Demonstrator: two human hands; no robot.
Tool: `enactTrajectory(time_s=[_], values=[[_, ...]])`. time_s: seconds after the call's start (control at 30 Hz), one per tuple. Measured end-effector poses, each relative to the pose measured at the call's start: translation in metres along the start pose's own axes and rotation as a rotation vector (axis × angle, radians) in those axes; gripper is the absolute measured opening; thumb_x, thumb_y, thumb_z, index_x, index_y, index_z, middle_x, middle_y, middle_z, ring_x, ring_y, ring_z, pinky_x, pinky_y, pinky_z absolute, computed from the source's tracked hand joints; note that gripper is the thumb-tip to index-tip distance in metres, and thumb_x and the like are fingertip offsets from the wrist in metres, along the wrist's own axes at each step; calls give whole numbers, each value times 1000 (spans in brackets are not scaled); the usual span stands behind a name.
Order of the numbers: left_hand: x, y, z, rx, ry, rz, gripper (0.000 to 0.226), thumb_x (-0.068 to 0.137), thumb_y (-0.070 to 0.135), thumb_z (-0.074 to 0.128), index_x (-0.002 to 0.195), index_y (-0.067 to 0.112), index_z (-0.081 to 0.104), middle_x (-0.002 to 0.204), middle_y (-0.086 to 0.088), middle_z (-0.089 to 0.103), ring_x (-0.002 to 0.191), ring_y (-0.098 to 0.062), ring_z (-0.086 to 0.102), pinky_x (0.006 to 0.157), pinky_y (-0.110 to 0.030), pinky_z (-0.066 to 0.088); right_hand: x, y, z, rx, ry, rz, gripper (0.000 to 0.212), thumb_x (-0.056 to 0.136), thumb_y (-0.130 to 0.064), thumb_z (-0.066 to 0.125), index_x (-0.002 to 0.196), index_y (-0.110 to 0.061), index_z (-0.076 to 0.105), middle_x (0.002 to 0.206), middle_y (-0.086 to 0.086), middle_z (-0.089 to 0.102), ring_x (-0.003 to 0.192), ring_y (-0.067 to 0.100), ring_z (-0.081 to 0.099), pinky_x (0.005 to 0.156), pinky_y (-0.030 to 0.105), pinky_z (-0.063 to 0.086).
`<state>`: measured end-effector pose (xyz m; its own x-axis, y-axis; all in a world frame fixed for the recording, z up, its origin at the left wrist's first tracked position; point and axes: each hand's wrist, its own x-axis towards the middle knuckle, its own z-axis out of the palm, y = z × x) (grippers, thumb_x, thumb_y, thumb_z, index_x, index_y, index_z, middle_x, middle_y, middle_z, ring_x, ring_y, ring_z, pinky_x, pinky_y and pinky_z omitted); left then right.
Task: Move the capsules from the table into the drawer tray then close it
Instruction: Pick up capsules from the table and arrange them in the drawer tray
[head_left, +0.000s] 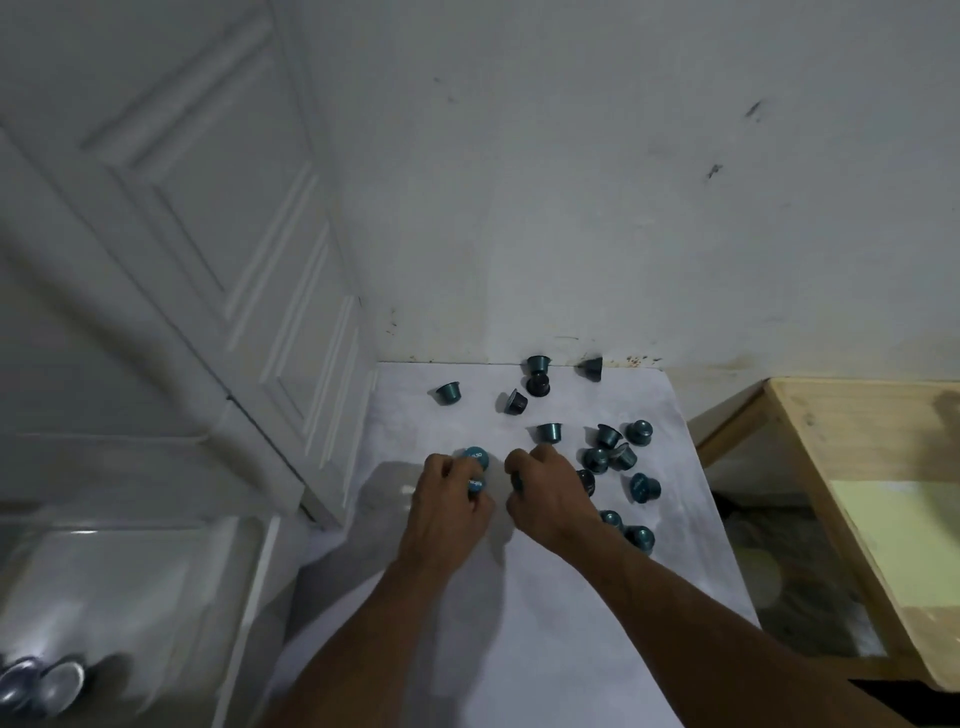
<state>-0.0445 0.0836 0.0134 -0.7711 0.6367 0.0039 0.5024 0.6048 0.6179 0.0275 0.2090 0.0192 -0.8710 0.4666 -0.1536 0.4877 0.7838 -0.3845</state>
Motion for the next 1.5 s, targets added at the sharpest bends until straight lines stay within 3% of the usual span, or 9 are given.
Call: enactTrajectory(time_s=[0.2, 0.4, 0.5, 0.63, 0.87, 1.0, 1.17, 1.3, 1.5], values=[[-31, 33, -25, -32, 153, -31, 54, 78, 19, 73, 127, 13, 51, 121, -4, 45, 108, -14, 52, 87, -11, 37, -24, -7, -42, 38, 49, -150, 48, 82, -12, 58, 128, -9, 48, 118, 12, 55, 107, 30, 52, 87, 34, 43], [-77, 53, -69, -2, 344, -21, 40, 76, 19, 73, 112, 13, 59, 110, -3, 55, 92, -3, 44, 79, -9, 31, -59, -27, -84, 41, 185, -364, 41, 84, -22, 61, 122, -10, 54, 112, 12, 58, 104, 27, 54, 83, 31, 43], [-104, 55, -98, 42, 419, -38, 40, 74, 22, 76, 111, 12, 61, 109, -3, 58, 95, -11, 51, 81, -12, 33, -79, -47, -98, 76, 224, -457, 44, 86, -25, 61, 127, -10, 53, 114, 11, 58, 104, 27, 55, 86, 31, 43], [-137, 49, -139, 84, 511, -75, 41, 75, 22, 75, 112, 11, 63, 106, -6, 57, 97, -19, 56, 82, -11, 32, -103, -84, -103, 94, 239, -550, 35, 87, -27, 62, 113, -4, 57, 105, 12, 58, 97, 27, 55, 81, 32, 42], [-186, 23, -200, 189, 549, -60, 22, 76, 18, 70, 97, 13, 66, 92, -4, 57, 85, -12, 49, 70, -19, 36, -137, -158, -93, 107, 220, -679, 31, 88, -28, 63, 110, -6, 60, 105, 10, 58, 96, 24, 54, 80, 28, 42], [-212, -10, -233, 164, 514, -65, 31, 75, 24, 75, 104, 18, 66, 95, -1, 54, 81, -11, 52, 78, -25, 48, -148, -204, -76, 80, 220, -688, 30, 88, -30, 63, 108, -8, 61, 101, 10, 57, 94, 24, 55, 74, 28, 39], [-248, -63, -278, 193, 478, -72, 34, 75, 32, 75, 106, 20, 66, 99, -3, 57, 84, -13, 53, 76, -24, 43, -167, -271, -44, 111, 247, -662, 27, 86, -30, 65, 101, -7, 62, 97, 10, 57, 82, 18, 48, 71, 27, 36], [-270, -105, -303, 211, 461, -50, 36, 78, 31, 74, 109, 15, 66, 104, -8, 62, 92, -20, 58, 85, -31, 48, -183, -311, -11, 126, 258, -623, 28, 86, -33, 64, 101, -10, 62, 97, 8, 59, 81, 15, 47, 72, 28, 39], [-271, -148, -310, 202, 405, -38, 42, 82, 32, 71, 119, 14, 63, 114, -7, 61, 101, -18, 56, 93, -27, 41, -188, -338, 20, 97, 241, -561, 27, 88, -32, 63, 100, -9, 61, 99, 10, 59, 81, 15, 45, 72, 24, 32]])
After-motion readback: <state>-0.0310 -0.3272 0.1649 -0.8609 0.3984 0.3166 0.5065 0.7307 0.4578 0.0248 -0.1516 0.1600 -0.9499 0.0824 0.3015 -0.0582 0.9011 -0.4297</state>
